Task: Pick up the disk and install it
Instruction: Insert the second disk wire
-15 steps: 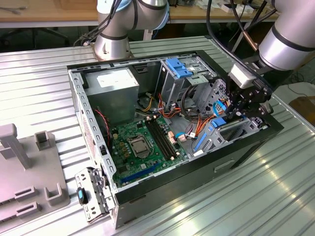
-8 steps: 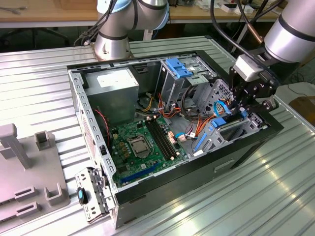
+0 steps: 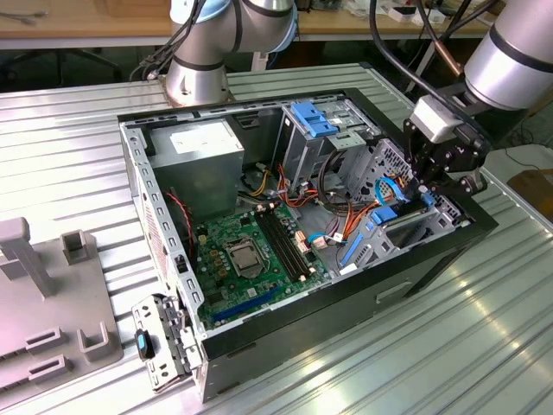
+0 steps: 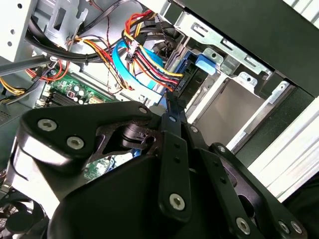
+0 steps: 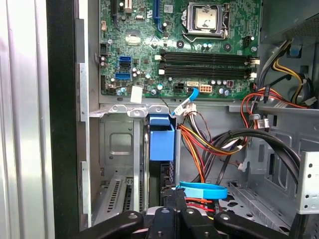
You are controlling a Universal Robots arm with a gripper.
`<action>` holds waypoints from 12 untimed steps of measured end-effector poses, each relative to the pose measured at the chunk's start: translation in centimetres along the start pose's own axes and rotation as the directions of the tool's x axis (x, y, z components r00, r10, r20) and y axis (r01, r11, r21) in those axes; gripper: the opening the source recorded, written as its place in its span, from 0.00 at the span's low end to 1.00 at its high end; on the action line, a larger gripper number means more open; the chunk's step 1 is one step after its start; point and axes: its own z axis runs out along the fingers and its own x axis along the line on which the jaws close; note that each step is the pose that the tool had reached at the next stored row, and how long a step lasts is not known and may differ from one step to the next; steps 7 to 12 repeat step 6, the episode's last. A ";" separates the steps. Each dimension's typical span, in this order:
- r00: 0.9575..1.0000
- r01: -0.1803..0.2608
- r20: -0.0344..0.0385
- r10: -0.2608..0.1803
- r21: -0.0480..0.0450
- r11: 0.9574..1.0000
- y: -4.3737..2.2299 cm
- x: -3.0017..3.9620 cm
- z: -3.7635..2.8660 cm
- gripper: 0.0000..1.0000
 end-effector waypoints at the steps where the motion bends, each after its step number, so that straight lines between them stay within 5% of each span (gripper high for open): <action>1: 1.000 0.000 0.000 0.000 0.000 1.000 0.00 0.00 0.00 0.11; 12: 1.000 0.000 0.000 0.000 0.000 1.000 0.00 0.00 -0.02 0.11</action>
